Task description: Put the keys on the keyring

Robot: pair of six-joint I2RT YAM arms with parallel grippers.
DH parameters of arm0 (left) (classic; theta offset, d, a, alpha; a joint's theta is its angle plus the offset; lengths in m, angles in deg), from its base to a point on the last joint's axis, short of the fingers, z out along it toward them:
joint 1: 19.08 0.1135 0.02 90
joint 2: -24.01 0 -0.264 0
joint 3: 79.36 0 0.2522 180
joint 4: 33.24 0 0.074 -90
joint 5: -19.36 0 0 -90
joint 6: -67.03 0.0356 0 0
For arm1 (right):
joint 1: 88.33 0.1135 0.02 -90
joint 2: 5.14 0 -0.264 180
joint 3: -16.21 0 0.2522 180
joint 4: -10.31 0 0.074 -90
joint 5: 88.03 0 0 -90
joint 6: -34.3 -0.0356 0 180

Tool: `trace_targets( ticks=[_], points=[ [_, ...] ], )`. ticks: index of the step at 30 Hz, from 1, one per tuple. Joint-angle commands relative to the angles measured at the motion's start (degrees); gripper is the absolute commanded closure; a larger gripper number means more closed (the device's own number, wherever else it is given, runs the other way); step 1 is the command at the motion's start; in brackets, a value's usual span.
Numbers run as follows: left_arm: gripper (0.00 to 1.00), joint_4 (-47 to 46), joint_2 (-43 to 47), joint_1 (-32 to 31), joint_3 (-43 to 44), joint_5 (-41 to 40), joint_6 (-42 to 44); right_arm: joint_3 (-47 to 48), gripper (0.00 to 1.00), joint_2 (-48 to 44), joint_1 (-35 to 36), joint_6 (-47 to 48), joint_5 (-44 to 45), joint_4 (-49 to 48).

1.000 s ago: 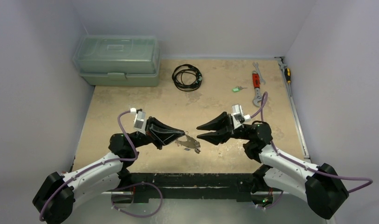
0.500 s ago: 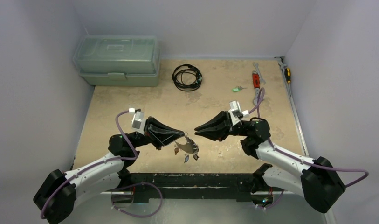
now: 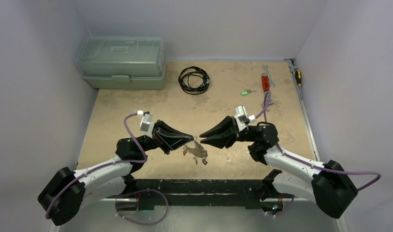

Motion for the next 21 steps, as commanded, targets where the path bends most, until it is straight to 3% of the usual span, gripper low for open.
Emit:
trace_targets(
  ticks=[1,21],
  points=[
    [1.0,-7.8,-1.6,-0.6,0.3,-1.0,-1.1,2.8,0.72,0.6,0.5,1.1,-0.4,-0.7],
    [1.0,-11.7,-4.8,-1.8,0.3,-3.9,-1.0,3.6,0.73,2.1,1.7,2.4,0.1,1.1]
  ],
)
